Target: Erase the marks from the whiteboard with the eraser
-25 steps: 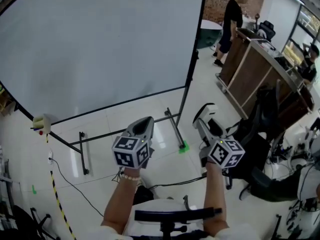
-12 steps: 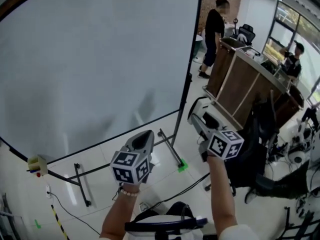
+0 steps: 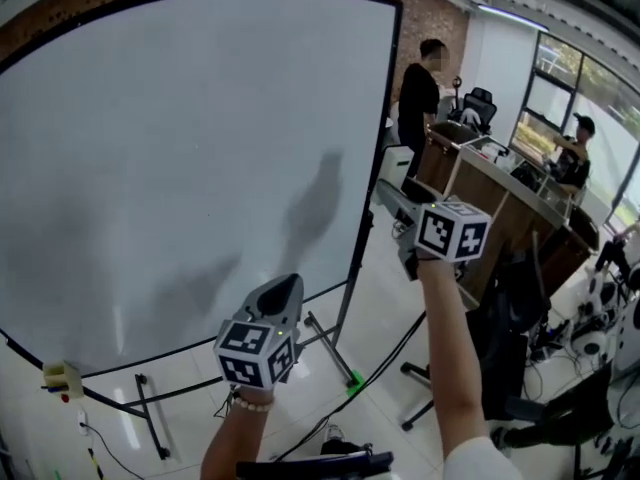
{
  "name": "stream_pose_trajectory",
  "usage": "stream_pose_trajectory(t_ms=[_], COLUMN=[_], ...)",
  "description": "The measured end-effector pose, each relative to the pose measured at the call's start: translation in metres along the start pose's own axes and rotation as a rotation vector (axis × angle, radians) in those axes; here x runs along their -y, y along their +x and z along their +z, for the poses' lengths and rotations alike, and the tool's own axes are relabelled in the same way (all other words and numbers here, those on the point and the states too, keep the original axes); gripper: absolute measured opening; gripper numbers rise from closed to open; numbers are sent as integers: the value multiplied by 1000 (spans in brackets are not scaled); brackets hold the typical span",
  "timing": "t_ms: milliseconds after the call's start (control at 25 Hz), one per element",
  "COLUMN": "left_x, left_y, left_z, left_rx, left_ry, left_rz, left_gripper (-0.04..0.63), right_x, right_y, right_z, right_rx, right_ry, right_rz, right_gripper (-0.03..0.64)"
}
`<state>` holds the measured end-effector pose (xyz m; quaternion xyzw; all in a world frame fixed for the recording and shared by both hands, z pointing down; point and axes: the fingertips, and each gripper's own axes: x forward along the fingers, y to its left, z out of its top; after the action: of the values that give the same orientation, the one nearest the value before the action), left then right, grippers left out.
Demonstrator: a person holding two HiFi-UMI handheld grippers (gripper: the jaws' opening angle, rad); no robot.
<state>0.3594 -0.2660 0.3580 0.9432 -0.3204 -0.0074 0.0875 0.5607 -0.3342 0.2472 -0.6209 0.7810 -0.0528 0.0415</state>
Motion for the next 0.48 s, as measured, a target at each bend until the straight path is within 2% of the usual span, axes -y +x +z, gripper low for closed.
stream_pose_trajectory(t_ms=[240, 480], left_x=[-14, -28], left_y=[26, 28], left_z=[28, 48], left_rx=[45, 69], left_ry=[-10, -29], left_rz=[7, -19], left_gripper=[-12, -12], right_x=[18, 29], right_y=[50, 84], right_z=[123, 202], right_rx=[60, 76], right_ry=[-7, -65], right_rz=[47, -10], right_gripper=[242, 242])
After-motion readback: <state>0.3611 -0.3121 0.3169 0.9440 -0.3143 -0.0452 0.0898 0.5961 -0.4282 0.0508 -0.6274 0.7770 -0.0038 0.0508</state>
